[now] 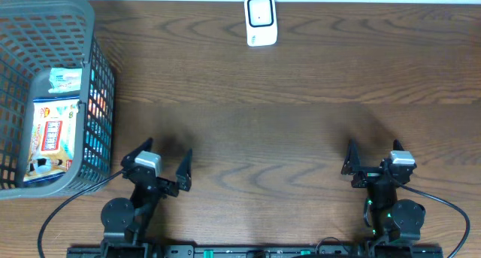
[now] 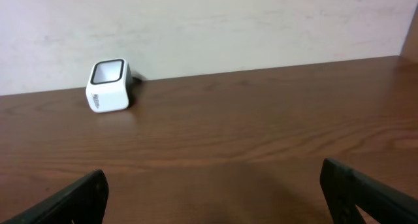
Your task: Scan the item barcode
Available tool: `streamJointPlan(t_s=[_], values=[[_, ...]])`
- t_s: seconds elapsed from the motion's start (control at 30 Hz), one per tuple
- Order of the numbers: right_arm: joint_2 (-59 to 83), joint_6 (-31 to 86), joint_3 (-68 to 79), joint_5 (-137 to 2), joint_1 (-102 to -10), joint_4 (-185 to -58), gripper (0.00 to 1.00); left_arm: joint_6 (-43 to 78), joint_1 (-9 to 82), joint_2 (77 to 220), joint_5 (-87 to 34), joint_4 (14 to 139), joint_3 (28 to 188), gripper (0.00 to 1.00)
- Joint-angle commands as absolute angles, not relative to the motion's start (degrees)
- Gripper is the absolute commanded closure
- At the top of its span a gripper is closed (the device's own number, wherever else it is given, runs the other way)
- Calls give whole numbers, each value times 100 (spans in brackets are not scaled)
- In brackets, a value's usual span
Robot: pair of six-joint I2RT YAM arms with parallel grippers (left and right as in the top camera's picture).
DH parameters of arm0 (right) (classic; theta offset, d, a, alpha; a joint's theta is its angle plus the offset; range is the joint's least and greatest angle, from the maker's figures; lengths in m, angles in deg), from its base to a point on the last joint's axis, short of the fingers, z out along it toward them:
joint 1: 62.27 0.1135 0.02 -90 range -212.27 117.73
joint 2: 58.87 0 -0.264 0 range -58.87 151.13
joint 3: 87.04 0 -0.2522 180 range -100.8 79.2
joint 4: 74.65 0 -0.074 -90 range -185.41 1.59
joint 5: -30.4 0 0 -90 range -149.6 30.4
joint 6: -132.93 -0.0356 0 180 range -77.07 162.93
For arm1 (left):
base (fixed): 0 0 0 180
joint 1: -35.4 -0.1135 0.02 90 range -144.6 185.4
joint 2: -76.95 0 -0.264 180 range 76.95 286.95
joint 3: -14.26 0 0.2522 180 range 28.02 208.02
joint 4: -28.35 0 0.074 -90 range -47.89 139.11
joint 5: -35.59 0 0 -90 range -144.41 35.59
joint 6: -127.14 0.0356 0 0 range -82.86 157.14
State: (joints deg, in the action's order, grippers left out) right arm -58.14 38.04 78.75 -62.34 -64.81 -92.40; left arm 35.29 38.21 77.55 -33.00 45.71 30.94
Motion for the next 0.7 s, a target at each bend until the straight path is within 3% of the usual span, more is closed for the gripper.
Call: streamJointPlan(t_s=[0.0, 0.37, 0.67], values=[[-5840, 3894, 7888, -6165, -6505, -9257, 1, 3343, 3849, 7801, -2784, 4595, 3586, 2], [-5823, 3894, 7888, -6162, -6505, -9255, 1, 2928, 3849, 9746, -2789, 4717, 5321, 2], [-5823, 3894, 7888, -6162, -6505, -9255, 1, 3199, 3847, 11879, -2804, 6107, 7898, 2]])
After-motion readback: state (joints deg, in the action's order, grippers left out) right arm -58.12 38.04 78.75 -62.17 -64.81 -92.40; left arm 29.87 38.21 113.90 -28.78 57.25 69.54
